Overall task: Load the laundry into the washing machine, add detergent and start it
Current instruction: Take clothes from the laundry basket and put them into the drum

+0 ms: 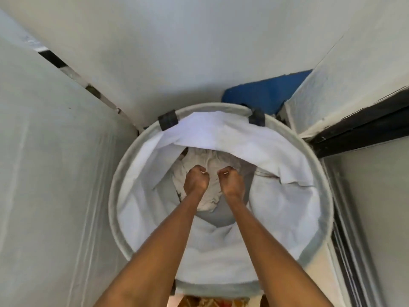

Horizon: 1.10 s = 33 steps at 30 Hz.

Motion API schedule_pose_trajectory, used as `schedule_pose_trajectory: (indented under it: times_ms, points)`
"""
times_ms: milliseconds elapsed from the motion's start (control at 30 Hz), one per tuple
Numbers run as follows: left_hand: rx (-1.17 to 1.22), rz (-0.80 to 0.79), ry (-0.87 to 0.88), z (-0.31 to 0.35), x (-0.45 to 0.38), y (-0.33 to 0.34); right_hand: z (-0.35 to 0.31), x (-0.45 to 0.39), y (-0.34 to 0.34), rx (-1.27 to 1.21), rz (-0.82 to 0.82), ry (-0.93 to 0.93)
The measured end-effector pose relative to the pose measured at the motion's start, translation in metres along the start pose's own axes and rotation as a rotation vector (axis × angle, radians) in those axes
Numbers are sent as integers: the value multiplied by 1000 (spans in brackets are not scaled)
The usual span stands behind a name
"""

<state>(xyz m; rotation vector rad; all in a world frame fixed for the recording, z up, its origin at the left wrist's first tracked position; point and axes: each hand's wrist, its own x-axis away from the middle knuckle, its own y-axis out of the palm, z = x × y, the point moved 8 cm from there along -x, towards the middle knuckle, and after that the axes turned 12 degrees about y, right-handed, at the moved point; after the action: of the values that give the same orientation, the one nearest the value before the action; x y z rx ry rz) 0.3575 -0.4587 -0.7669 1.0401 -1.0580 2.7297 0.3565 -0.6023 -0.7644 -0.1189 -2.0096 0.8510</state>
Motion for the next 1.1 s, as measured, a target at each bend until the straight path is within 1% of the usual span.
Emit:
schedule_pose_trajectory:
  times_ms: [67,133,233,300,367,467,567,633,700,767,800,833,900,933,1000,1100]
  points:
    - [30,13,13,-5,-23,7,-9,-21,16,13,-6,-36]
    - [73,25,6,-10,-39,9,-18,-34,33,83,0,-60]
    - [102,46,16,-14,-55,4,-24,-46,59,175,-40,-26]
    - [90,48,23,-15,-56,-5,-22,-47,63,93,-80,10]
    - [60,41,22,-17,-41,-16,-21,-31,57,-80,-142,-6]
    - [96,45,-7,-15,3,-33,-24,28,24,-275,-134,-60]
    - [167,0,-108,-16,71,-46,-30,108,-16,-434,-154,-35]
    - [194,-4,-87,-3,115,-59,-45,166,-39,-496,-174,-53]
    - [250,41,-51,21,155,-82,-65,224,-63,-598,-191,-91]
    - [379,-23,-10,45,190,-101,-80,273,-84,-730,-179,-94]
    - [396,-5,33,50,201,-113,-87,295,-100,-780,-140,-102]
    - [413,43,26,52,211,-128,-94,313,-119,-825,-93,-121]
    - [367,240,5,57,236,-167,-106,349,-161,-918,4,-160]
    - [380,328,28,64,243,-183,-107,354,-178,-958,59,-166]
    - [412,357,102,107,274,-228,-112,378,-223,-1011,126,-178]
    - [442,340,140,158,291,-263,-115,386,-268,-1089,192,-116]
